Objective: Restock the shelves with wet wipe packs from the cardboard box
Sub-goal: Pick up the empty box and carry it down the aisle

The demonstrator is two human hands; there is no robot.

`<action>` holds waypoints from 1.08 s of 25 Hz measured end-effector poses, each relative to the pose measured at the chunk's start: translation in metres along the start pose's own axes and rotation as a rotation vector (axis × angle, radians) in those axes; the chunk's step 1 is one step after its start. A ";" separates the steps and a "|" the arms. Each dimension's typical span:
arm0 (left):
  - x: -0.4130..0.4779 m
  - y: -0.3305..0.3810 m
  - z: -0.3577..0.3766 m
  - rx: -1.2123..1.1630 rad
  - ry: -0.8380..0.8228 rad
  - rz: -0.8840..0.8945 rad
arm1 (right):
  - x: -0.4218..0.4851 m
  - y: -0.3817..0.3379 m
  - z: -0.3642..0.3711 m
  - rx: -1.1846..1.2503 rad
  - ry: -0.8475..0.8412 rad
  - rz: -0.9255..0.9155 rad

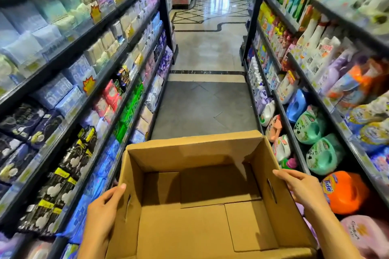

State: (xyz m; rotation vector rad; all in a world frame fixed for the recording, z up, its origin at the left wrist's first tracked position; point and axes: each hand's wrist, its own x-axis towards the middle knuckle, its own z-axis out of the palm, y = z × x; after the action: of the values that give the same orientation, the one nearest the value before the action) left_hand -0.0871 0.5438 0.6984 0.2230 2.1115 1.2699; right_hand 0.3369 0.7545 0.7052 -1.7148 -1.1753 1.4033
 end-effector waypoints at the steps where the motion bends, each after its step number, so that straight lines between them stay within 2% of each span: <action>1: 0.018 0.012 0.005 -0.005 -0.012 0.006 | 0.010 -0.008 0.011 0.003 0.010 0.007; 11: 0.193 0.141 0.059 0.051 -0.125 0.070 | 0.114 -0.089 0.114 0.013 0.139 0.077; 17: 0.287 0.216 0.124 0.085 -0.138 0.147 | 0.209 -0.145 0.156 0.022 0.185 0.089; 22: 0.369 0.296 0.201 0.114 -0.137 0.171 | 0.326 -0.203 0.179 0.023 0.185 0.072; 27: 0.441 0.360 0.261 0.065 -0.105 0.121 | 0.446 -0.266 0.200 -0.066 0.132 0.024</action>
State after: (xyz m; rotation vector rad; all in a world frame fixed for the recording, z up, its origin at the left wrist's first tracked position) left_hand -0.3324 1.1194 0.7213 0.4424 2.0772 1.2313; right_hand 0.0946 1.2554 0.7062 -1.8432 -1.1438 1.2571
